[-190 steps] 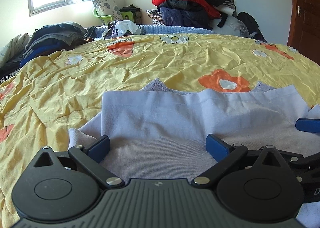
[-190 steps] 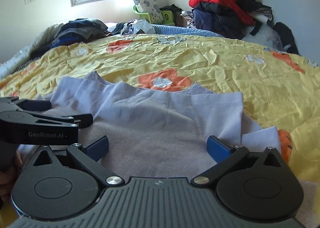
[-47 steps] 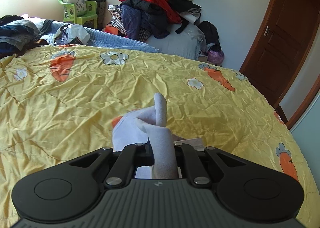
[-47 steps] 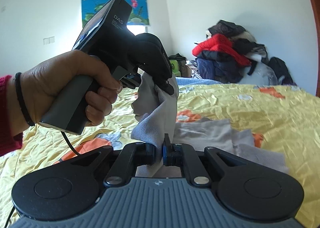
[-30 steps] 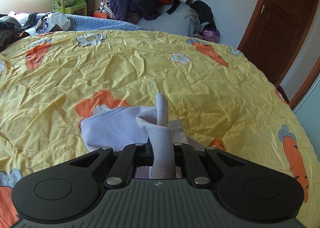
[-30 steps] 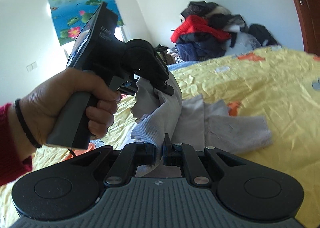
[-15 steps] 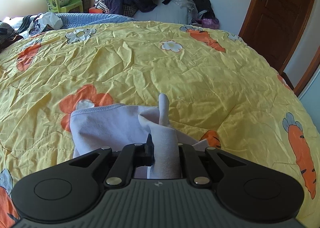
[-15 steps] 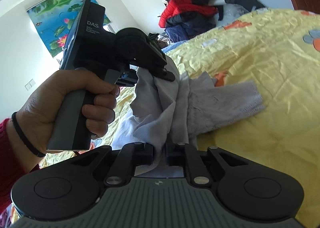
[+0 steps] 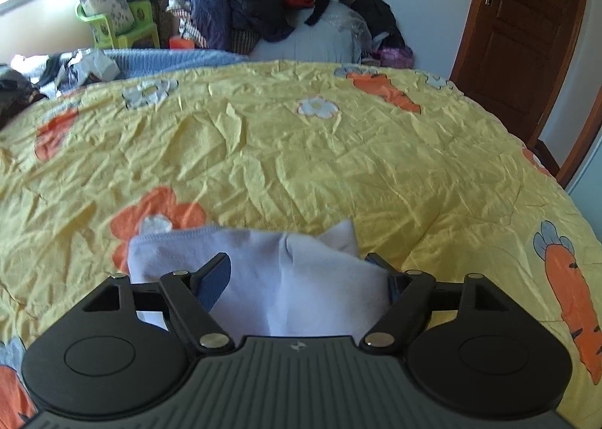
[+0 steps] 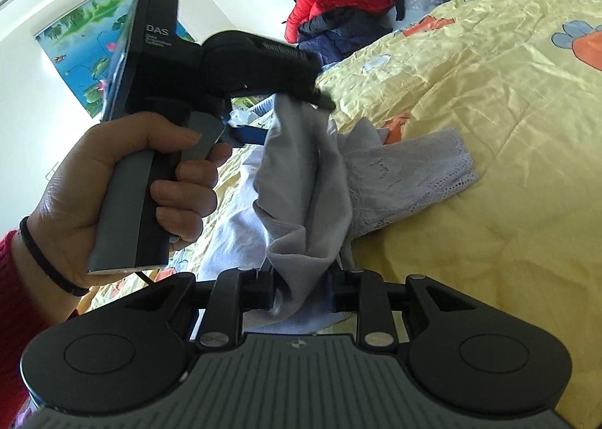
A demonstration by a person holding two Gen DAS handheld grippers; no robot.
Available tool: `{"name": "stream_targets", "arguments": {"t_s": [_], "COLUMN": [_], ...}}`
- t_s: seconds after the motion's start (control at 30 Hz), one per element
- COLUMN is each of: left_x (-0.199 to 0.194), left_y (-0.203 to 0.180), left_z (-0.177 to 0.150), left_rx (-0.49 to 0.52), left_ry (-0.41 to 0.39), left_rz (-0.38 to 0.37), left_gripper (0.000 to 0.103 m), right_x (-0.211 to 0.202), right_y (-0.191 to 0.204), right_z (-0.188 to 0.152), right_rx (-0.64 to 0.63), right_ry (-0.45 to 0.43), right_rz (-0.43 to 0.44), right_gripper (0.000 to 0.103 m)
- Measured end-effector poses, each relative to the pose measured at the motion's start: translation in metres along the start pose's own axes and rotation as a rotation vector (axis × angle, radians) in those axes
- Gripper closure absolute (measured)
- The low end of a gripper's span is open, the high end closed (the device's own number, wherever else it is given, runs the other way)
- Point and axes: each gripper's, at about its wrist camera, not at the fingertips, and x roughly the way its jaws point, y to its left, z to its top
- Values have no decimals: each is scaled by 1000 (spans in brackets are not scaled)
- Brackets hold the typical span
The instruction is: Fold small clothes
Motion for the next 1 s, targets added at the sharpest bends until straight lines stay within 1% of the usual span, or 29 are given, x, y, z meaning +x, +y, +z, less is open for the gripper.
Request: {"name": "stream_targets", "arguments": {"t_s": [0.1,0.2,0.27,0.37,0.43,0.53,0.6,0.63,0.73,0.87,1.0], "left_x": [-1,-2,-4,-9,-13,-18,-21,-23,-24,-31,-43], "left_y": [0,5,10,19,26,34,36,35,34,38,51], "left_z": [2,4,4,4,6,9,10,10,8,-7,-31], "left_rx": [7,-12,-26,-59,-90,-145,-159,-158,-127,-58,-23], "left_ry": [-7,-13,-21,-46,-62,-74,-90,-99,-94,-89,-92], "left_rz": [10,20,40,56,38,-17,-28,-25,-10,23,74], "left_gripper": [25,25,25,25,24,21,21,21,21,21,21], "right_x": [-1,-2,-2,-3,-3,-5,-7,-7,-11,-24,-44], "right_y": [-4,-6,-8,-9,-10,-11,-12,-13,-18,-20,-21], "right_z": [0,0,0,0,-1,-2,-2,-2,-2,1,14], "right_rx": [26,46,58,63,57,62,59,58,77,48,36], "right_ry": [5,8,10,11,15,14,14,17,20,22,-67], "right_rz": [7,15,21,22,14,9,-11,-17,-11,-32,-76], "right_gripper": [72,71,67,66,66,66,63,60,61,61,59]}}
